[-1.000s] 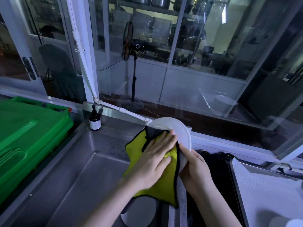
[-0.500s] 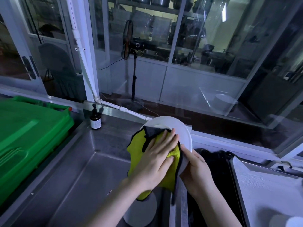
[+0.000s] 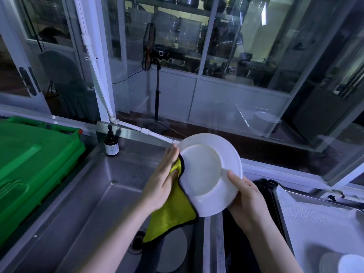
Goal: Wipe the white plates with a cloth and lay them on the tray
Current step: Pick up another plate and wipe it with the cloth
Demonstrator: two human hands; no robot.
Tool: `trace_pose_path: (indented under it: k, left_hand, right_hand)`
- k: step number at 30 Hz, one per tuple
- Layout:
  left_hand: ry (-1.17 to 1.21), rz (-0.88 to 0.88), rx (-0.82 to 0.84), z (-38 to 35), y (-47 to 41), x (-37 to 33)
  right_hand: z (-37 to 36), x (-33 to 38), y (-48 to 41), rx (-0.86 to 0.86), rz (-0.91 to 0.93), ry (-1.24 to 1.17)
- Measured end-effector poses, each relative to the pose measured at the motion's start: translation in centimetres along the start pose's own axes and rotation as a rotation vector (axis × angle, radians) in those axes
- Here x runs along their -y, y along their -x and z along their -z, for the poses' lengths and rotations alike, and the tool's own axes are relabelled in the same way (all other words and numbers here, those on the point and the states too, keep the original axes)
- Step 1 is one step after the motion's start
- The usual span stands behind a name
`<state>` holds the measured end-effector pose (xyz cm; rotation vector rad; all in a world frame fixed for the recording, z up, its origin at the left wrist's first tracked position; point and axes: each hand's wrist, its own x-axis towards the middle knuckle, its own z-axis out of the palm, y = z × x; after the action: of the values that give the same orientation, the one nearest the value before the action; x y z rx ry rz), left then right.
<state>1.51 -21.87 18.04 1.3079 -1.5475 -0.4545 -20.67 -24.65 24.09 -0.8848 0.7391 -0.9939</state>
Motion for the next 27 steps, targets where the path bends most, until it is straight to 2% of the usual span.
trace_pose_path:
  k: [4, 8, 11, 14, 17, 20, 24, 27]
  left_hand:
    - [-0.069, 0.004, -0.047, -1.7, 2.7, -1.2]
    - [-0.326, -0.172, 0.056, -3.9, 3.9, -3.3]
    - [-0.275, -0.171, 0.037, -4.5, 2.4, -4.1]
    - [-0.197, -0.139, 0.045, -3.8, 0.2, -4.1]
    - [-0.186, -0.186, 0.095, -2.7, -1.5, -4.0]
    - [-0.234, -0.215, 0.154, -2.1, -2.5, -4.3]
    - [-0.389, -0.404, 0.212, -2.8, -2.2, -4.6]
    - [-0.317, -0.382, 0.166, -2.5, -2.9, -4.1]
  right_hand:
    - [-0.1, -0.5, -0.5, -0.063, -0.016, -0.050]
    - [-1.1, -1.9, -0.4, -0.007, -0.032, -0.096]
    - [-2.1, -3.0, -0.1, 0.046, -0.045, -0.081]
    - [-2.1, -3.5, 0.1, 0.042, -0.027, 0.011]
    - [-1.3, -3.5, 0.4, 0.008, -0.010, 0.220]
    - [-0.7, -3.2, 0.7, 0.095, 0.034, 0.414]
    - [-0.4, -2.8, 0.8, 0.156, 0.073, 0.417]
    - [-0.1, -3.1, 1.0, 0.161, 0.089, 0.441]
